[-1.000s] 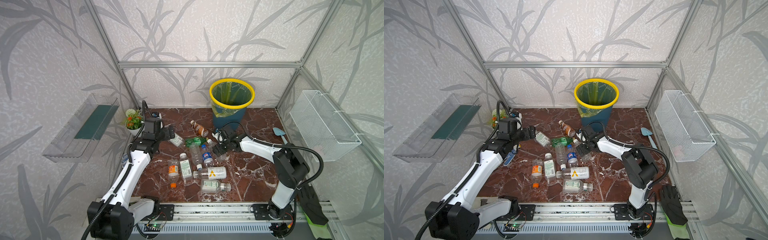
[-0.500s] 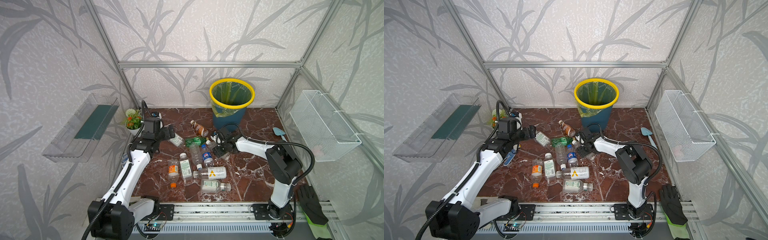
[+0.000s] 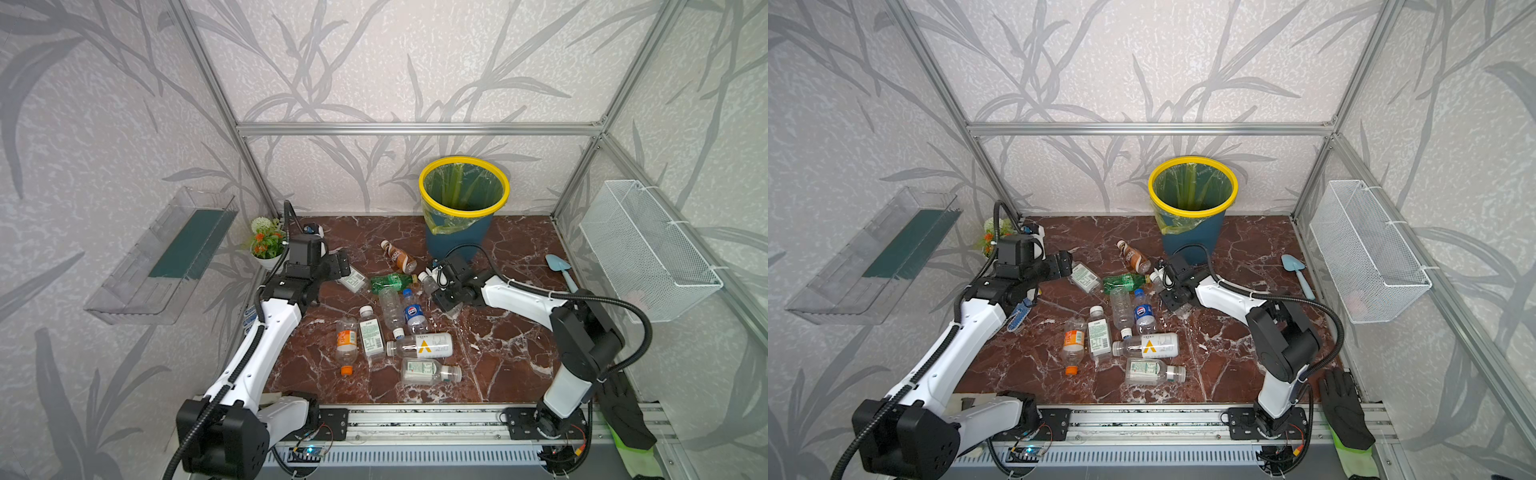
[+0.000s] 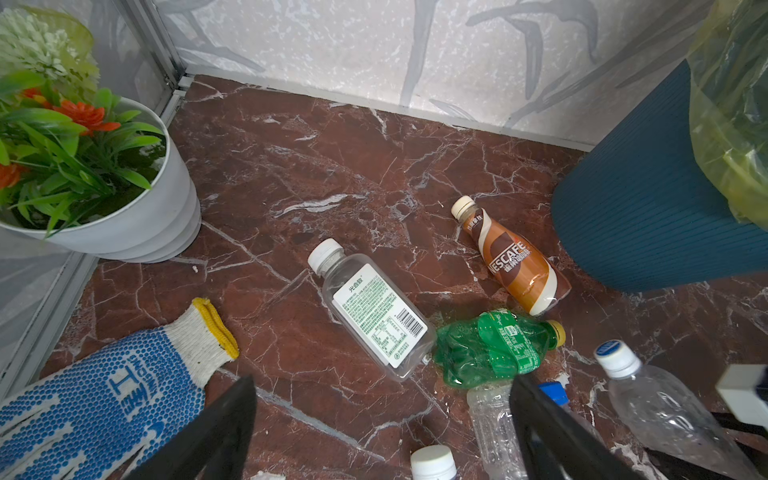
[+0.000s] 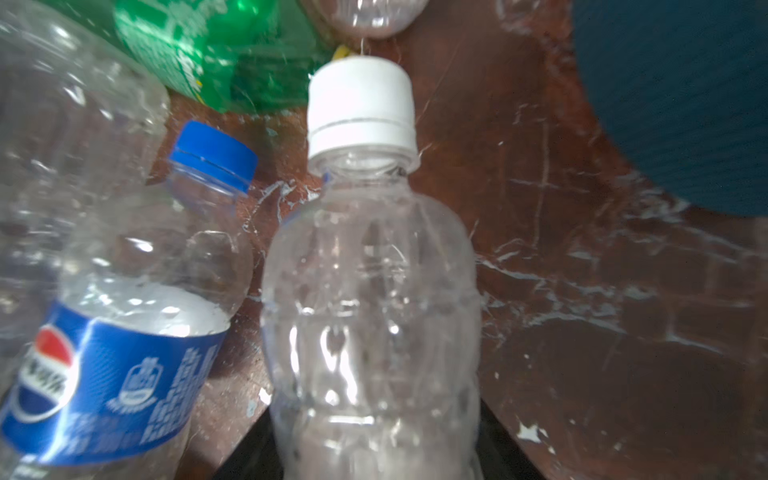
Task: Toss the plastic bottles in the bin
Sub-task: 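Grasp the white-capped clear bottle with the right gripper while the left arm lowers, then lift the white-capped bottle with the right gripper and drop it into the bin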
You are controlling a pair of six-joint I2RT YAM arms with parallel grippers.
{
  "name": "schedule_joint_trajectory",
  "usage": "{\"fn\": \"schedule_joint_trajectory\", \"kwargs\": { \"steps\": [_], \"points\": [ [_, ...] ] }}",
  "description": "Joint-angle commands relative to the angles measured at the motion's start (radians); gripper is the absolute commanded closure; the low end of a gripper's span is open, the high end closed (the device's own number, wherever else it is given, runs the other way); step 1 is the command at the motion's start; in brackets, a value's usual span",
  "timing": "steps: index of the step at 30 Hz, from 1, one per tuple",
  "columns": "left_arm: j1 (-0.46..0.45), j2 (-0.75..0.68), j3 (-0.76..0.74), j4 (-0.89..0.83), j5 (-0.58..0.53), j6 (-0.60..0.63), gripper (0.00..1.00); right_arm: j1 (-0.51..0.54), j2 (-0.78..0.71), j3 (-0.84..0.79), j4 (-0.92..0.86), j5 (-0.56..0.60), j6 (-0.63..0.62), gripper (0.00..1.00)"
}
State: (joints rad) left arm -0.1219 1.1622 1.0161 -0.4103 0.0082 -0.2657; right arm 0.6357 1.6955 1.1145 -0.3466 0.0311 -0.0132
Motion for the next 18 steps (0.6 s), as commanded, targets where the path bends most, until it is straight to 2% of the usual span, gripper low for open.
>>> {"fn": "schedule_joint_trajectory", "kwargs": {
  "steps": [1, 4, 10, 14, 18],
  "points": [
    [0.008, 0.001, 0.003, 0.007, 0.009, -0.007, 0.06, -0.006, -0.127, -0.021, 0.005, 0.058, 0.010, 0.49],
    [0.008, 0.001, 0.002, 0.006, 0.008, -0.009, 0.06, -0.011, -0.240, -0.076, 0.061, 0.084, 0.020, 0.49],
    [0.008, 0.003, 0.003, 0.003, 0.008, -0.008, 0.06, -0.013, -0.541, -0.282, 0.355, 0.171, 0.026, 0.49],
    [0.007, 0.006, 0.004, 0.002, 0.012, -0.009, 0.06, -0.015, -0.756, -0.376, 0.497, 0.257, -0.015, 0.49],
    [0.008, 0.011, 0.014, -0.011, 0.016, -0.005, 0.06, -0.015, -0.956, -0.499, 0.752, 0.314, -0.112, 0.49]
  ]
}}
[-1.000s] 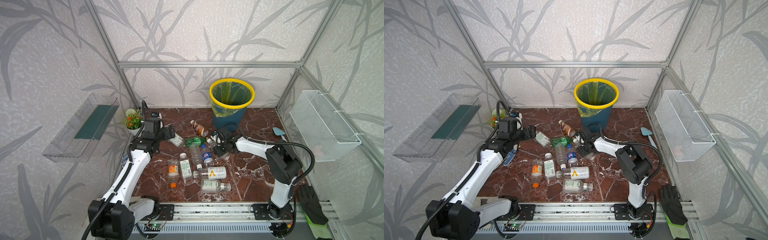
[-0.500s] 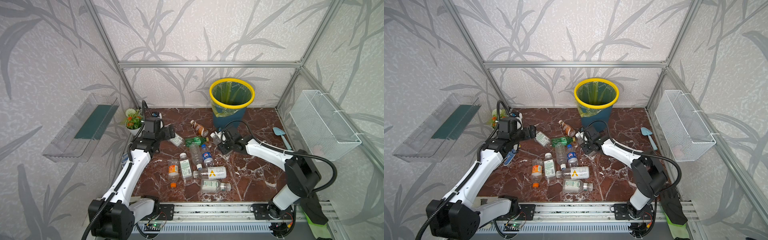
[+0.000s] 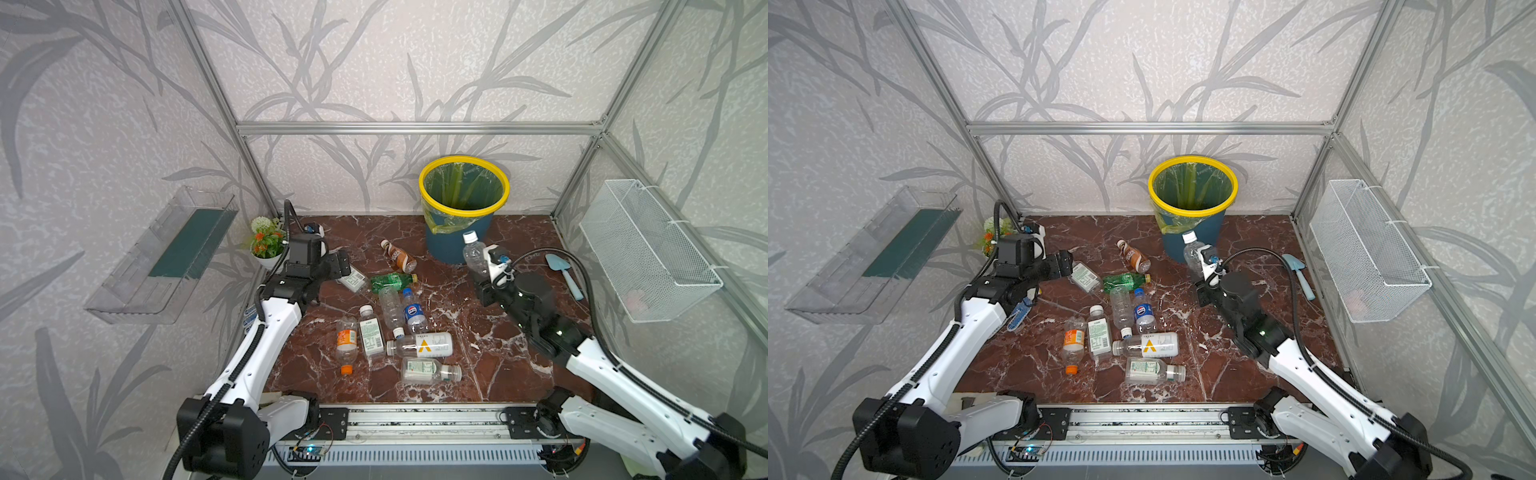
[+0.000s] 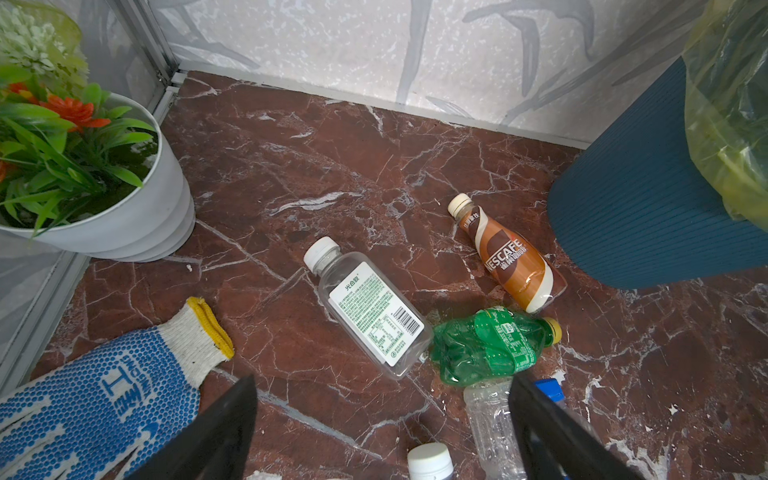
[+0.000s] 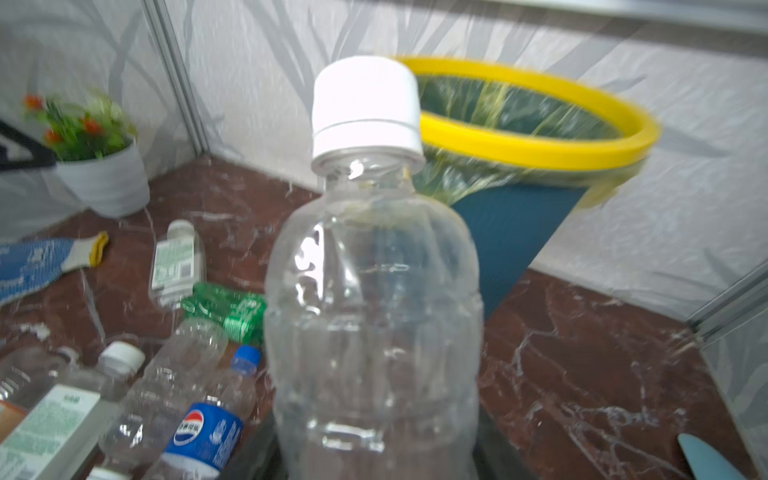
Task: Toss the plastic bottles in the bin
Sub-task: 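Lift the white-capped bottle with the right gripper and drop it into the bin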
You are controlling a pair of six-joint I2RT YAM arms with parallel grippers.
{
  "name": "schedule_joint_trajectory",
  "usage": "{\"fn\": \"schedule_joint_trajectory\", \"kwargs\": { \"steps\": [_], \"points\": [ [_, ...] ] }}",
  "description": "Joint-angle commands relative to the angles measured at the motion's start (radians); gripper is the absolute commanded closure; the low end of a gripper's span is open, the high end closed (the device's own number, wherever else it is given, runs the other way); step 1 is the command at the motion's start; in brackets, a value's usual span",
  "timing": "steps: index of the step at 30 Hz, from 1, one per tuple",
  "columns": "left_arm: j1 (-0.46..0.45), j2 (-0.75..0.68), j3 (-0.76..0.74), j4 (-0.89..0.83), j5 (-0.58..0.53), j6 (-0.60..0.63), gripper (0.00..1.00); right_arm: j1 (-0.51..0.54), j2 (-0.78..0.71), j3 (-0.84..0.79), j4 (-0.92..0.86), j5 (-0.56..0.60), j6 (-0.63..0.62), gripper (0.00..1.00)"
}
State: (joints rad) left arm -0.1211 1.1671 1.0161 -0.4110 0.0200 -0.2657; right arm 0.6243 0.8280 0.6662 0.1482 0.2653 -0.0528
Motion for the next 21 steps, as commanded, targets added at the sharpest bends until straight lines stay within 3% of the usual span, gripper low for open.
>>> {"fn": "schedule_joint_trajectory", "kwargs": {
  "steps": [1, 4, 7, 9, 11, 15, 16, 19, 21],
  "points": [
    [0.007, 0.007, 0.018, -0.017, 0.004, -0.002, 0.06, -0.004, -0.124, -0.069, 0.314, 0.085, -0.097, 0.49],
    [0.007, 0.009, 0.022, -0.021, 0.003, 0.001, 0.06, -0.004, -0.143, -0.051, 0.424, 0.087, -0.162, 0.49],
    [0.007, 0.000, 0.022, -0.022, 0.000, -0.006, 0.06, -0.009, -0.020, 0.092, 0.454, 0.073, -0.210, 0.48],
    [0.007, -0.009, 0.021, -0.024, -0.003, -0.017, 0.06, -0.039, 0.136, 0.322, 0.271, 0.053, -0.161, 0.47],
    [0.007, -0.020, 0.021, -0.034, -0.004, -0.036, 0.06, -0.099, 0.365, 0.641, 0.001, -0.083, -0.073, 0.45],
    [0.006, -0.022, 0.004, -0.089, 0.006, -0.102, 0.01, -0.177, 0.831, 1.264, -0.443, -0.173, -0.056, 0.40],
    [0.007, -0.018, 0.001, -0.120, 0.023, -0.100, 0.01, -0.202, 0.919, 1.373, -0.496, -0.173, -0.033, 0.37],
    [0.004, -0.043, -0.041, -0.195, 0.035, -0.153, 0.01, -0.255, 1.039, 1.514, -0.561, -0.206, 0.006, 0.05],
    [0.004, -0.093, -0.098, -0.208, 0.055, -0.192, 0.01, -0.257, 1.044, 1.517, -0.567, -0.203, -0.001, 0.01]
  ]
}}
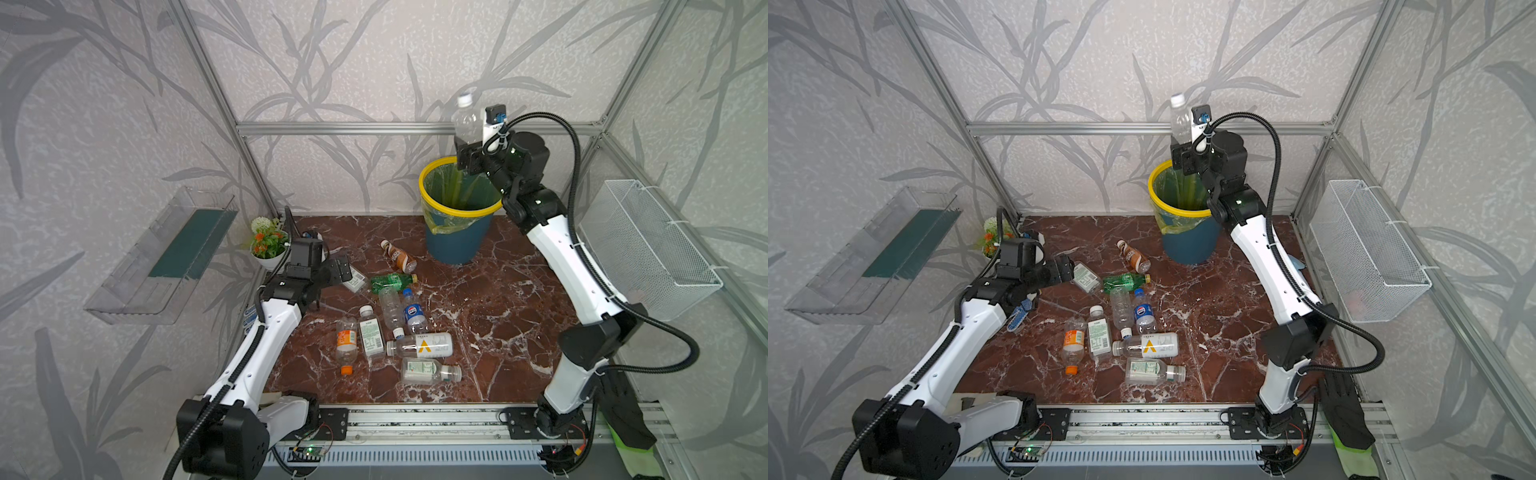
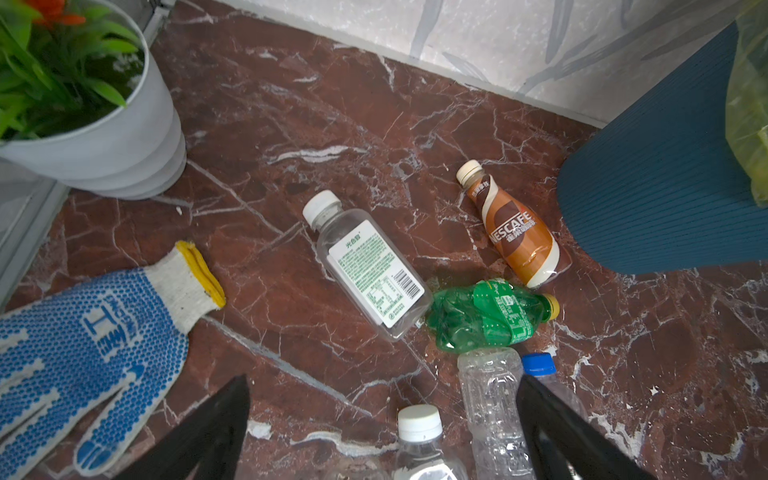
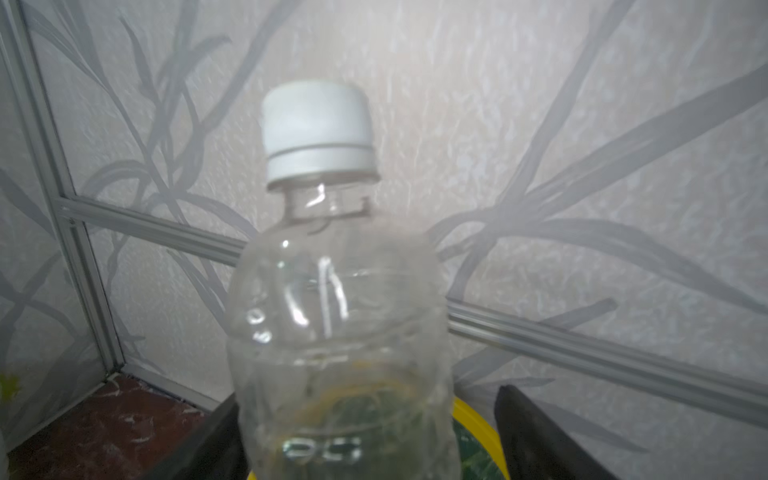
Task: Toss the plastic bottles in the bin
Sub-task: 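Lift the white-capped bottle with the right gripper and drop it into the bin, then grasp another orange-label clear bottle with the left gripper while the right gripper withdraws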
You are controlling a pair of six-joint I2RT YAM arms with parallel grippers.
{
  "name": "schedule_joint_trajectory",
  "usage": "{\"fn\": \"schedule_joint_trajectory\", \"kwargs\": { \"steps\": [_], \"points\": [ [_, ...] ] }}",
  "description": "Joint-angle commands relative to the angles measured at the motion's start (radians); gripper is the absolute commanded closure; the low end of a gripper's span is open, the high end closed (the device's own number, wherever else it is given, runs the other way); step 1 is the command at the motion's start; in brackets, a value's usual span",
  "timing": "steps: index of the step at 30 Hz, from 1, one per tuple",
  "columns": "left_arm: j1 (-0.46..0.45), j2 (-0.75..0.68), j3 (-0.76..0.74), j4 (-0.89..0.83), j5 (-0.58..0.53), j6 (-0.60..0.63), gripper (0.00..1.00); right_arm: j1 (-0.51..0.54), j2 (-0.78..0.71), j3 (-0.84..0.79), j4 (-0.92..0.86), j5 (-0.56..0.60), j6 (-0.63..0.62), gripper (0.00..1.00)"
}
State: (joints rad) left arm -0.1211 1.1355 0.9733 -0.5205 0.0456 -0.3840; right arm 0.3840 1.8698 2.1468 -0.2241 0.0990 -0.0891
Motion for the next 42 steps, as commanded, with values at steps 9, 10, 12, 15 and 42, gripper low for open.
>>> {"fn": "schedule_joint_trajectory", "kwargs": {
  "steps": [9, 10, 12, 15, 42],
  "points": [
    [0.002, -0.244, -0.255, -0.104, 0.071, -0.217, 0.01, -0.029, -0.299, -0.441, 0.086, -0.034, 0.053, 0.01],
    [0.003, -0.250, -0.270, -0.109, 0.076, -0.226, 0.01, -0.031, -0.336, -0.506, 0.116, -0.033, 0.062, 0.01],
    [0.002, -0.258, -0.300, -0.109, 0.081, -0.244, 0.01, -0.037, -0.408, -0.623, 0.166, -0.034, 0.080, 0.01],
    [0.000, -0.264, -0.345, -0.099, 0.089, -0.267, 0.02, -0.046, -0.501, -0.763, 0.206, -0.030, 0.104, 0.01],
    [-0.181, -0.126, -0.471, -0.064, -0.013, -0.392, 0.13, -0.115, -0.713, -1.209, 0.247, -0.051, 0.227, 0.00]
  ]
}}
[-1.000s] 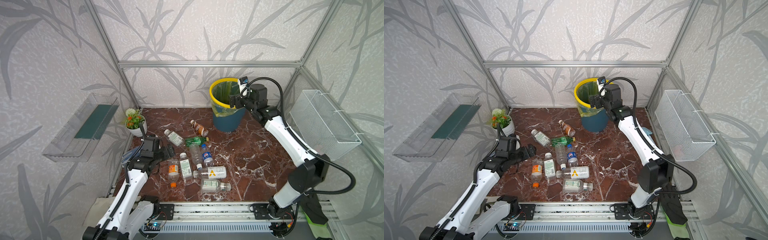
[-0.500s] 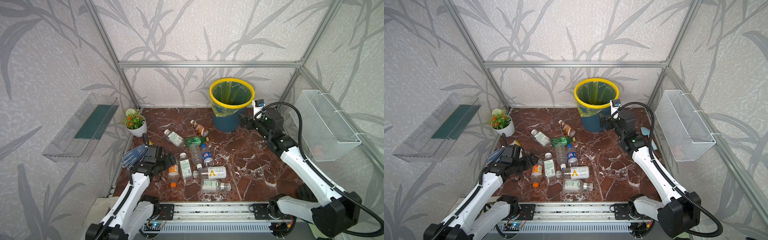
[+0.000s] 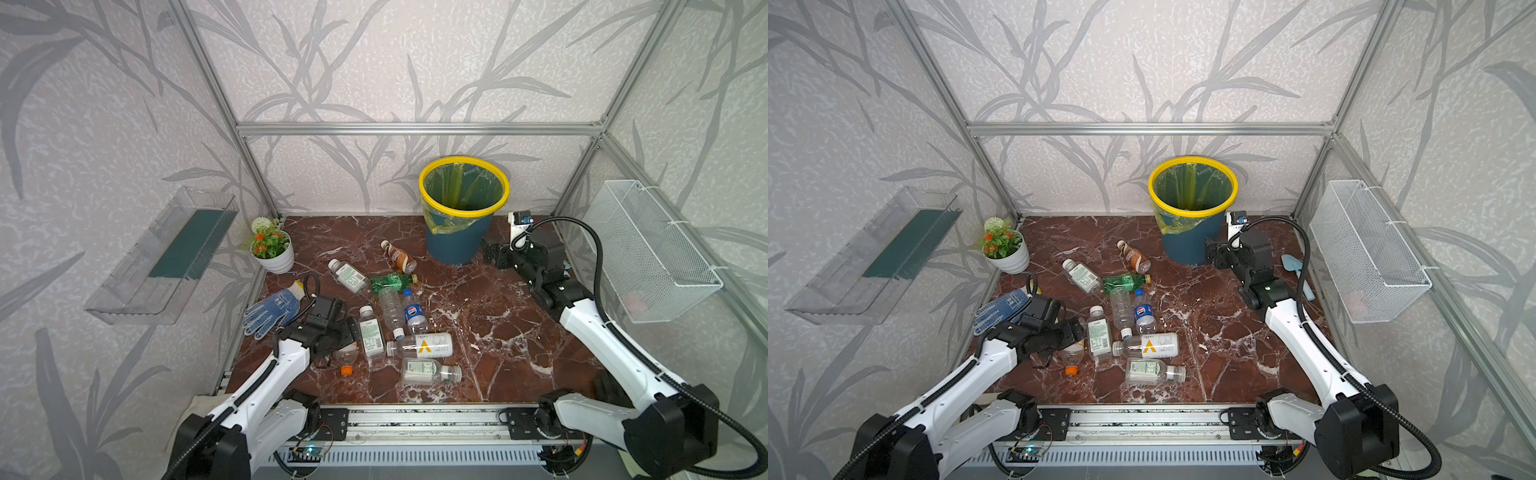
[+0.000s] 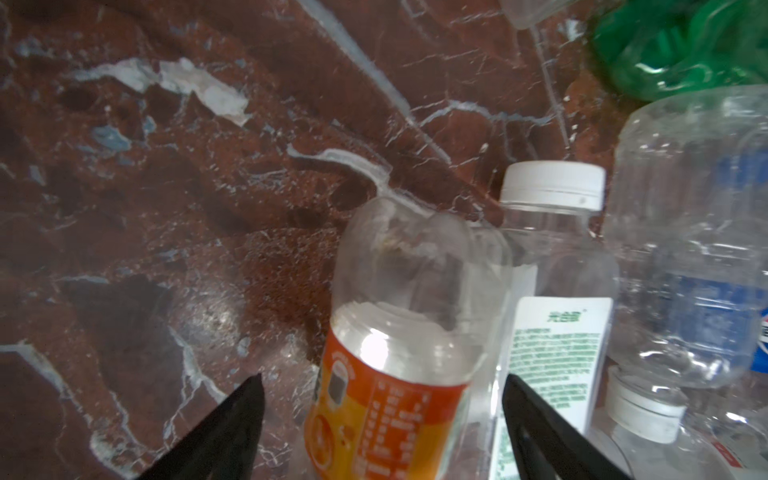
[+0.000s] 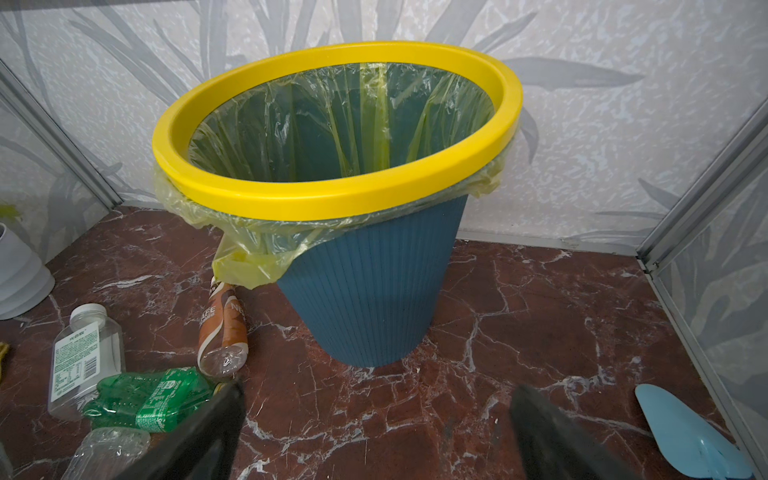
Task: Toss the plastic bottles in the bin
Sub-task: 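Grasp another orange-label clear bottle with the left gripper while the right gripper withdraws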
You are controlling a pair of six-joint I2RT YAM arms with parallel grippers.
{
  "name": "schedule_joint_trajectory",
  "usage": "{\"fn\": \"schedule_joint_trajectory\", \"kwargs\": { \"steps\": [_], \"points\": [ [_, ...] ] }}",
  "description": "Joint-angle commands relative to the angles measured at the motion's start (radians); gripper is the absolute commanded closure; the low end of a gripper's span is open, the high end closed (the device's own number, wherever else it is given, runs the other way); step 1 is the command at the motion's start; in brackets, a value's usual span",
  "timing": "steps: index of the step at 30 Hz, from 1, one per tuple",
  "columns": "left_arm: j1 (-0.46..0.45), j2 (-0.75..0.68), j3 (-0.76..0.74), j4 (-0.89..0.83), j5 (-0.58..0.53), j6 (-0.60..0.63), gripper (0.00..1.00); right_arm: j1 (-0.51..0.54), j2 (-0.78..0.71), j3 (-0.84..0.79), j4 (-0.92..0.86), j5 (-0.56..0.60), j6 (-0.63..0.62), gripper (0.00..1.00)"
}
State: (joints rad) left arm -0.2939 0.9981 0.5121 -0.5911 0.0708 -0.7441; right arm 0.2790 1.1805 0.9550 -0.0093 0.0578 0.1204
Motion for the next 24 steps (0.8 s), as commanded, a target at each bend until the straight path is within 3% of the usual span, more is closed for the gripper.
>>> {"fn": "schedule_joint_trajectory", "kwargs": {
  "steps": [1, 16, 24],
  "points": [
    [-0.009, 0.017, -0.010, 0.009, -0.041, -0.031, 0.14, -0.012, -0.026, -0.024, 0.036, -0.012, 0.020, 0.00],
    [-0.013, 0.109, -0.017, 0.053, -0.063, -0.002, 0.37, -0.035, -0.018, -0.061, 0.055, -0.026, 0.043, 0.01],
    [-0.013, 0.051, 0.008, 0.066, -0.100, 0.037, 0.41, -0.035, 0.020, -0.130, -0.004, -0.063, 0.071, 0.03]
  ]
}}
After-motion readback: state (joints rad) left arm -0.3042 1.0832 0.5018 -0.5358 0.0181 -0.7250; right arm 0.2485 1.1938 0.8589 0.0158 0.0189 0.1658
